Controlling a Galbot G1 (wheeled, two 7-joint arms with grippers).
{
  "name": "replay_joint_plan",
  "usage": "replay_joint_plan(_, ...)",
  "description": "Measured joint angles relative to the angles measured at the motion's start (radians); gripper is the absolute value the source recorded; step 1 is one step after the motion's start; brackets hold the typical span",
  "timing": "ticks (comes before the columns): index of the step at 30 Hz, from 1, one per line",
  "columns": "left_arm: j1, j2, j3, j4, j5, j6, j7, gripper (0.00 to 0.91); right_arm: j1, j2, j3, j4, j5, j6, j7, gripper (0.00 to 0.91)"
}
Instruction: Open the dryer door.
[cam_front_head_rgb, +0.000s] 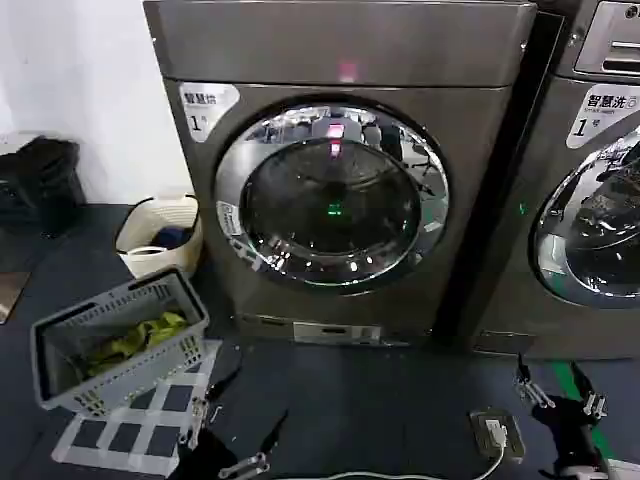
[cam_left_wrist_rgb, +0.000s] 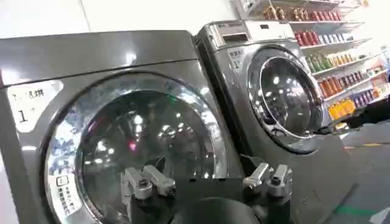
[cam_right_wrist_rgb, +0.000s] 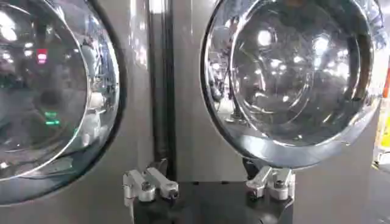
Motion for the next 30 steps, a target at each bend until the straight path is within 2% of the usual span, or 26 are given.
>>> replay_joint_plan(6, -0.007, 0.017, 0.0, 0.004, -0.006, 0.007, 0.001, 0.907, 0.049, -0.11, -0.027, -0.033, 0.066, 0.015, -0.118, 0.907)
replay_joint_plan(10, -0.011, 0.029, -0.002, -0.003, -0.015, 0.01, 0.001, 0.907, 0.09, -0.209, -0.061, -0.057, 0.124, 0.06, -0.181, 0.907)
replay_joint_plan(18, 0.003, 0.022, 0.012, -0.015, 0.002, 0.009, 0.002, 0.907, 0.21, -0.389, -0.204, -0.116, 0.172, 0.113, -0.293, 0.907)
replay_joint_plan(23, 0.025, 0.007, 0.01, -0.037, 0.019, 0.005, 0.002, 0.907, 0.314, -0.467, -0.309, -0.173, 0.227, 0.16, -0.376, 0.907)
replay_joint_plan(30, 0.058, -0.007, -0.007, -0.083, 0.031, -0.002, 0.002, 0.907, 0.476, -0.562, -0.446, -0.267, 0.328, 0.175, -0.473, 0.907)
